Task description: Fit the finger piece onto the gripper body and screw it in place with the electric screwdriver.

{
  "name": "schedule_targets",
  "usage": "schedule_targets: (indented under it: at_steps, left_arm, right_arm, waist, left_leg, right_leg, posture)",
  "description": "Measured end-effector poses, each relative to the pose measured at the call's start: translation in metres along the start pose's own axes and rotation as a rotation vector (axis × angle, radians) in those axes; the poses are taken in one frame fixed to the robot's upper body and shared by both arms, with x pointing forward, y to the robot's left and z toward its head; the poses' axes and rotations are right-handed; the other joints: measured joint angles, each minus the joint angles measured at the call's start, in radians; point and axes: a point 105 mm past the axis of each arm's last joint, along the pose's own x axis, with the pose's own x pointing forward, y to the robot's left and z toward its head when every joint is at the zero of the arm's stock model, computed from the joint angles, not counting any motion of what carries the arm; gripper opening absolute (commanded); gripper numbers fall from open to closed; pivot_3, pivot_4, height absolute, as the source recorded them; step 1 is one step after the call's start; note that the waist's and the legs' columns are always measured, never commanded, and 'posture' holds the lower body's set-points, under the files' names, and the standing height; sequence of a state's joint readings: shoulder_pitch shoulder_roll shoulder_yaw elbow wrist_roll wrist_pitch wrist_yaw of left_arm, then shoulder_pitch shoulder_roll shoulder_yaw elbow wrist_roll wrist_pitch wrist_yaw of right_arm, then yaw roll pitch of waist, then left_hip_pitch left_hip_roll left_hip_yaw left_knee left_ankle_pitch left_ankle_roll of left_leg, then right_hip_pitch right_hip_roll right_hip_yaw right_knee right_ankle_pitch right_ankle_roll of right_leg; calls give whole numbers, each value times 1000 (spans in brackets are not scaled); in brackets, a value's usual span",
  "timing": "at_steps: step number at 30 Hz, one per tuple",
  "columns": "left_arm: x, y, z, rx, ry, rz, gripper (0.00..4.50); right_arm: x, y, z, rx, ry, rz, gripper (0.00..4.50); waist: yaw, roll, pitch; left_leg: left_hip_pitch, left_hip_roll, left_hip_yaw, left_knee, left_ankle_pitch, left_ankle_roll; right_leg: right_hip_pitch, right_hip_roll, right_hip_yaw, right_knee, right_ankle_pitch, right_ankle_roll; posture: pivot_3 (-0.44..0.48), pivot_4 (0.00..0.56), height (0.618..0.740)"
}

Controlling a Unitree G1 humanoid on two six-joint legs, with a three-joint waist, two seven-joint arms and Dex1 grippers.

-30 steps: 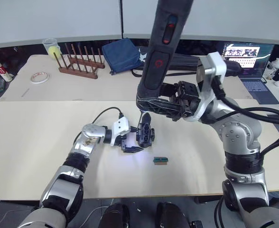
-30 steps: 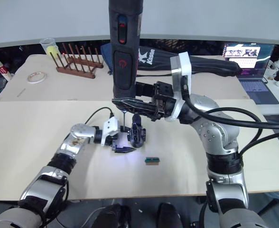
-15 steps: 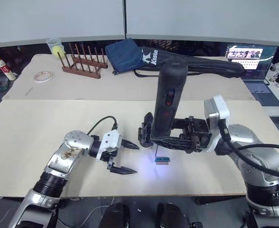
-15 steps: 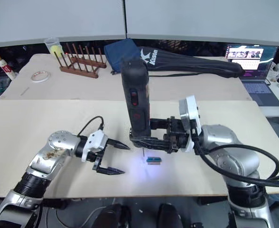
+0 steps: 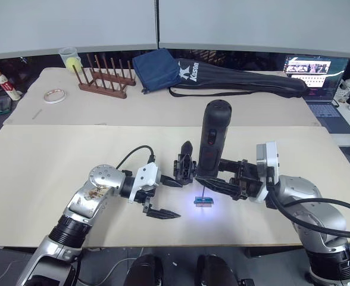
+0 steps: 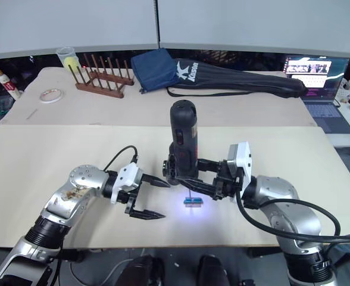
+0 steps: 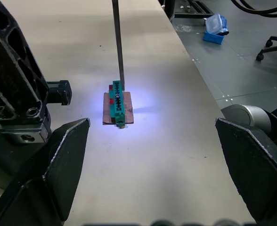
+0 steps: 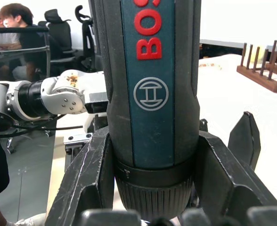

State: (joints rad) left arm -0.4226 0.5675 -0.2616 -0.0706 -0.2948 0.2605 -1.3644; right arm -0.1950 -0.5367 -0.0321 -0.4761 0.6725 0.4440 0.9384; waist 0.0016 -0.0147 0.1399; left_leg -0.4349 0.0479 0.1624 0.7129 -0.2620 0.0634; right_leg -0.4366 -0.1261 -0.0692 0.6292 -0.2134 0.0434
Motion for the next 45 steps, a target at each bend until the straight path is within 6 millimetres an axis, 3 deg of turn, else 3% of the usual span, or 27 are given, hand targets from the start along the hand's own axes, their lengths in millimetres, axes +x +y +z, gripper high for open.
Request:
schedule_targets:
  at_steps: [45]
  left_arm:
    - [3,5,-1,18,-4,4,4500]
  right_arm:
    - [-3,-4,-6,-12,11,-17,1940]
  waist:
    - [7,0,0]
  left_leg:
    - [0,0,0,1,0,0]
  right_leg:
    - [0,0,0,0,0,0]
  posture:
    - [0,150,740]
